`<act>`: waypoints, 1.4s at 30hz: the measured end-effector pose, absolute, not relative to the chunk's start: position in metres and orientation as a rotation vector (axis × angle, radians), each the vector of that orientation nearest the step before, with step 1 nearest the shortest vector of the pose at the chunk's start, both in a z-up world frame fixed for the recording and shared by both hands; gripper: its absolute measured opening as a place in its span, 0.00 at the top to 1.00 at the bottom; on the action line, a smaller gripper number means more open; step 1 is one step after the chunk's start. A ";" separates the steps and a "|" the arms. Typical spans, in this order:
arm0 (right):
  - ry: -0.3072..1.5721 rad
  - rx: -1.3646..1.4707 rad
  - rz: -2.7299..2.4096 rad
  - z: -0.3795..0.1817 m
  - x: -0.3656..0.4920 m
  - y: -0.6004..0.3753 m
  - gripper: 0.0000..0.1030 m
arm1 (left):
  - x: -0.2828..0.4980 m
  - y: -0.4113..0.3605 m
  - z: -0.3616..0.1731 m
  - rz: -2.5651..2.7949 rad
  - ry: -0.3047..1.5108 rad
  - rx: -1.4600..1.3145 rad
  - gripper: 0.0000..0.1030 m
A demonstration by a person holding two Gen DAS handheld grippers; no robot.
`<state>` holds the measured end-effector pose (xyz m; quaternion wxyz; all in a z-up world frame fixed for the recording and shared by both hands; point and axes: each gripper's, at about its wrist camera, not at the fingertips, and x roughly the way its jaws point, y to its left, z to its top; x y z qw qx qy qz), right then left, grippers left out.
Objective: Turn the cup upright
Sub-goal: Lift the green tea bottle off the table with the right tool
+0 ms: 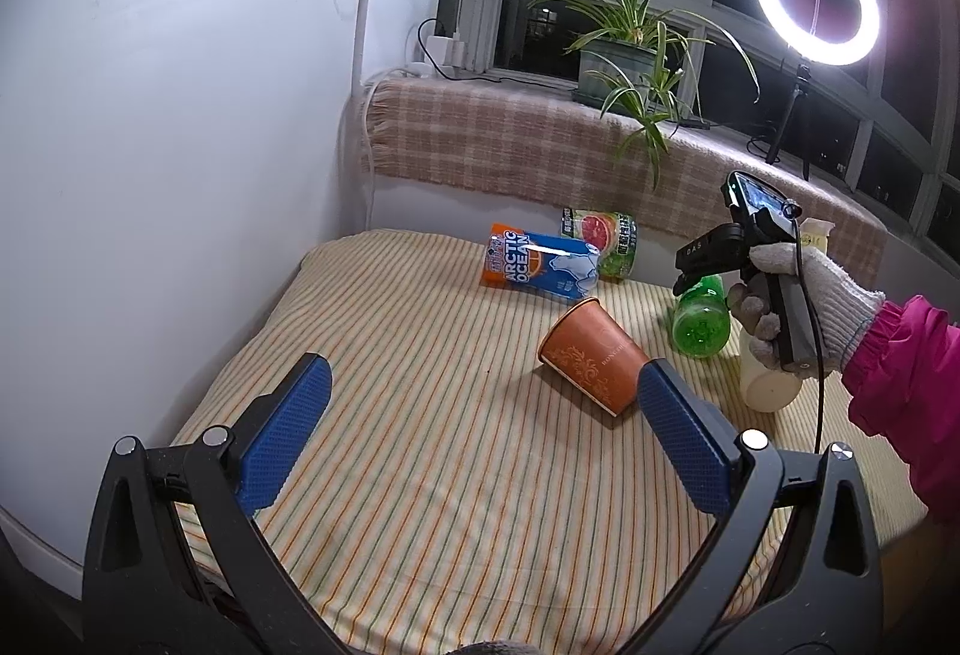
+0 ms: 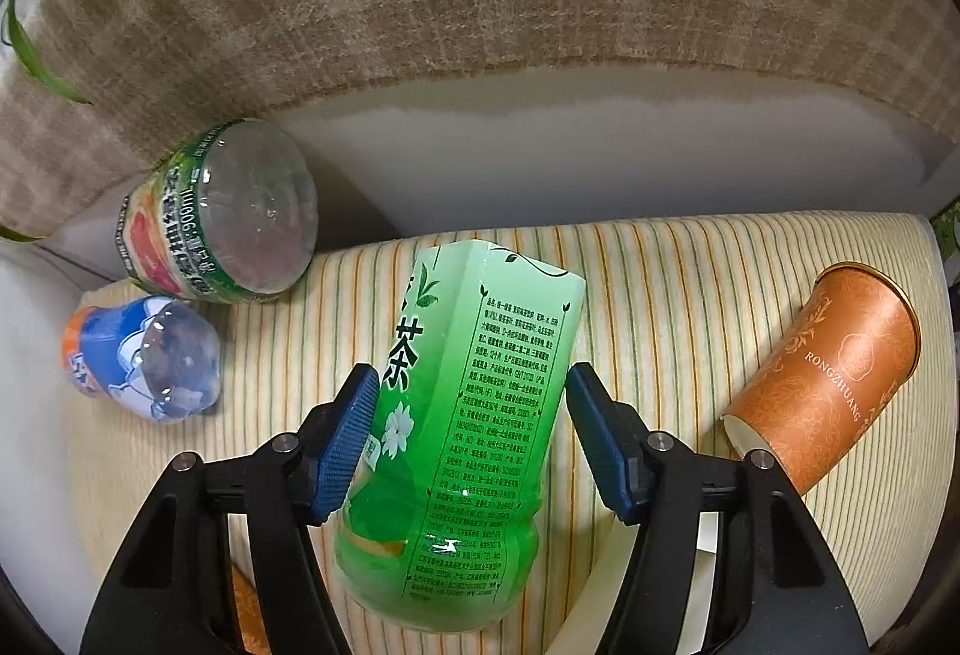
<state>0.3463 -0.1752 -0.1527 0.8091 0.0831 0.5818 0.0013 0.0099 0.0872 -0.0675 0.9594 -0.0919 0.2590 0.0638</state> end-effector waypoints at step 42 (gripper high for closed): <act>1.251 0.233 0.546 -0.118 0.152 -0.189 0.45 | 0.002 0.042 -0.063 0.016 0.569 -0.166 0.00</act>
